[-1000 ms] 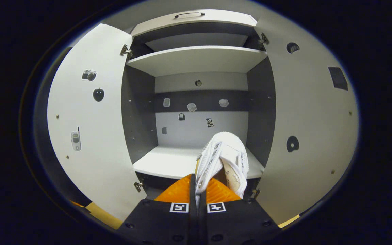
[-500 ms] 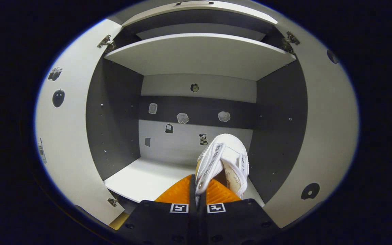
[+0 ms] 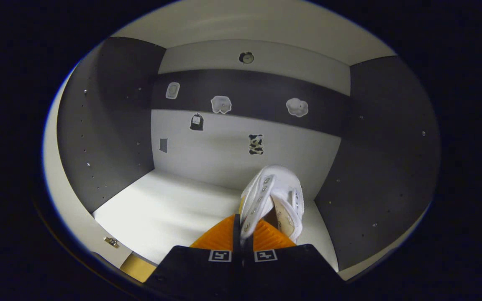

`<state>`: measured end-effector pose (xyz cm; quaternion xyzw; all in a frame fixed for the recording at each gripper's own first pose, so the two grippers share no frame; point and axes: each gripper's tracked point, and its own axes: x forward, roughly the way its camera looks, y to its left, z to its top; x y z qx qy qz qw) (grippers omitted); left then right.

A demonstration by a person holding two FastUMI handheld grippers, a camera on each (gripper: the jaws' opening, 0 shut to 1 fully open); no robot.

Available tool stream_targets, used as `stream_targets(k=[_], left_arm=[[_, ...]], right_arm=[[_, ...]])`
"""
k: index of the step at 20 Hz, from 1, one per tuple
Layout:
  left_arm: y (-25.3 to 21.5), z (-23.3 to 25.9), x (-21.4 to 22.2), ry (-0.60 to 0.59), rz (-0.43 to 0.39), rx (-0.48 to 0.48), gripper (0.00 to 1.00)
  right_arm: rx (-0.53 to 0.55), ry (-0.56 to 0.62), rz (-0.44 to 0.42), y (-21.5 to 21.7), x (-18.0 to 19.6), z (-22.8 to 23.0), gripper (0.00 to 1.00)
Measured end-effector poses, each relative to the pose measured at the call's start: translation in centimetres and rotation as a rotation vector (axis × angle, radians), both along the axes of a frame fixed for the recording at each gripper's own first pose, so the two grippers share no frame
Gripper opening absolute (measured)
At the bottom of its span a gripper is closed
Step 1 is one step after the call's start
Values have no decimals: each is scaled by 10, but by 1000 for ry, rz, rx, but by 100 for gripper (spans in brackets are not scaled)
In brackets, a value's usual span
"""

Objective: Grab one shoe with the right hand and put it into the shoe cabinet, grab the other shoe with the left hand and put it into the shoe cabinet; then close the right door with the right hand and the left door with the left hand.

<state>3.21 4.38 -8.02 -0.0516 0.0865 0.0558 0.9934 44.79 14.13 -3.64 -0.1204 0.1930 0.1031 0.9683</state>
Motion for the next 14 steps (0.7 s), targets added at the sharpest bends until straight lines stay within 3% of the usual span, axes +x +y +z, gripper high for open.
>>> stream_targets(k=[6,10,12,14], left_arm=[[7,11,1,-17,68,32,95],[7,14,-5,-16,115,0,95],[6,14,-8,-17,129,-6,95],[6,9,-10,-3,131,-10,95]], right_arm=[[-26,101,-10,7,24,-33,5],[24,186,-68,7,30,-56,10],[14,209,-46,13,22,-59,17],[0,195,-1,23,8,-53,51]])
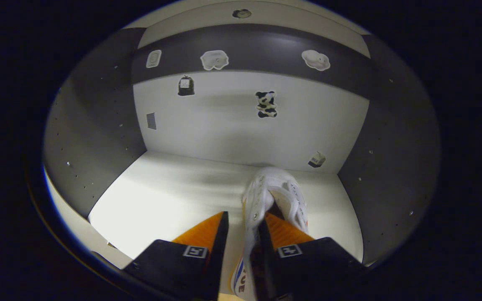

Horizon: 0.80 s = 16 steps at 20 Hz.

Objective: Grab one shoe with the right hand and put it into the shoe cabinet, grab the other shoe with the left hand and put it into the shoe cabinet; then close the right door with the right hand and the left door with the left hand.

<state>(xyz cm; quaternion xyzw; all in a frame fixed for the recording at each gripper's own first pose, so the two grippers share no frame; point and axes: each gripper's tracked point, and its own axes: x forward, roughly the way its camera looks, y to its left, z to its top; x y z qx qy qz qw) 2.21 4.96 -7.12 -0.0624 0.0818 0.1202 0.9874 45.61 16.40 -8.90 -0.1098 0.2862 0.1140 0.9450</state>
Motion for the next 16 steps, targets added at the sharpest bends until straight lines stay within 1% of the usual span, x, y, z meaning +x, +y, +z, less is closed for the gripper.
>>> stream_targets(k=[1,2,3,4,8,11,14,16], left_arm=[[0,-1,-1,3,-2,-1,95],[0,-2,-2,4,-3,-1,95],[0,-3,-4,5,-6,-2,95],[0,-5,-5,7,-13,-2,95],[4,-14,-15,15,-33,0,95],[3,-26,-22,27,-68,-18,95],[3,-38,-25,39,-103,-6,95],[4,-52,-24,62,-121,-2,95]], right_arm=[[1,-16,20,5,-11,6,67],[7,-43,42,9,-22,13,75],[14,-64,57,12,-31,19,96],[28,-84,72,15,-47,26,99],[79,-141,115,17,-105,48,98],[134,-161,115,9,-143,55,98],[199,-192,86,-10,-174,58,98],[219,-231,57,-26,-197,55,98]])
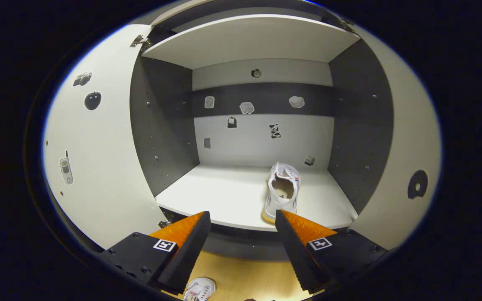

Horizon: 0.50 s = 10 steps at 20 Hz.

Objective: Grab one shoe with the right hand and put it into the shoe cabinet, grab the other shoe with the left hand and put it into the shoe cabinet; then close the right door with the right hand and the left door with the left hand.

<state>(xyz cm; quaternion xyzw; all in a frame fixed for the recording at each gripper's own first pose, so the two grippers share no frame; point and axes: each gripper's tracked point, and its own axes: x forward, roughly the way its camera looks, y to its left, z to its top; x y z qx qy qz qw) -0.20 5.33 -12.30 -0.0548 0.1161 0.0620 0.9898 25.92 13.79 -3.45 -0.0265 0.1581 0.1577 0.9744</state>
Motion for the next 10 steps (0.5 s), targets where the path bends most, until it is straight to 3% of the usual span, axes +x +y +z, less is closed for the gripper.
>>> stream_targets(k=[3,7,10], left_arm=[[-5,-28,4,47,-32,-22,95],[-17,-71,8,137,-78,-127,95],[-27,-123,6,265,-136,-118,96]], right_arm=[[-7,-32,-37,-23,-35,-17,98],[13,11,-69,-42,-77,-40,99],[-27,21,-99,-62,-120,-67,99]])
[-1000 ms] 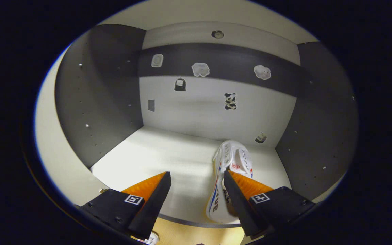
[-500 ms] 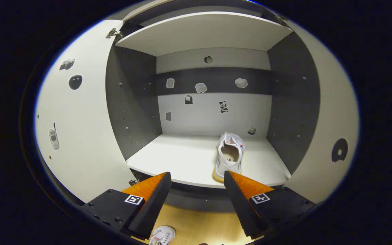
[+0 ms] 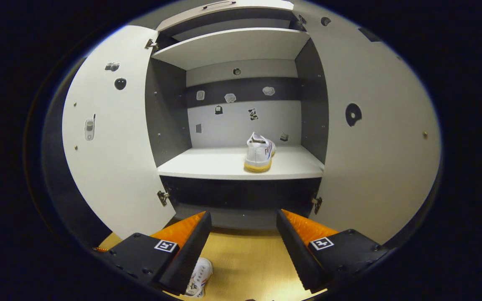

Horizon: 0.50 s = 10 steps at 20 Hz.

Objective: Grab one shoe with the right hand and put it into the shoe cabinet, grab the other shoe with the left hand and put it into the shoe cabinet; then close the right door with the right hand and the left door with the left hand.

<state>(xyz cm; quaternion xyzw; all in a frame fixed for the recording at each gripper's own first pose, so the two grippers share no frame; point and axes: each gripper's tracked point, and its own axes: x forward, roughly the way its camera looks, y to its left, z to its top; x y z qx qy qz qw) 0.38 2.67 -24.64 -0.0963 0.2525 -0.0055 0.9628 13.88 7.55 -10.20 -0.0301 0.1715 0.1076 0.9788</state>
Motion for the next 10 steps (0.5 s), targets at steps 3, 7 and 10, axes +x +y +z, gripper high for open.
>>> stream_targets(k=[3,7,10], left_arm=[[-6,-45,-2,89,-59,66,96],[-28,-93,5,164,-118,58,96],[-41,-121,16,206,-119,29,95]], right_arm=[[-48,68,-14,-20,-47,-42,99],[-36,209,-67,-46,-98,-88,99],[-31,266,-117,-61,-121,-105,99]])
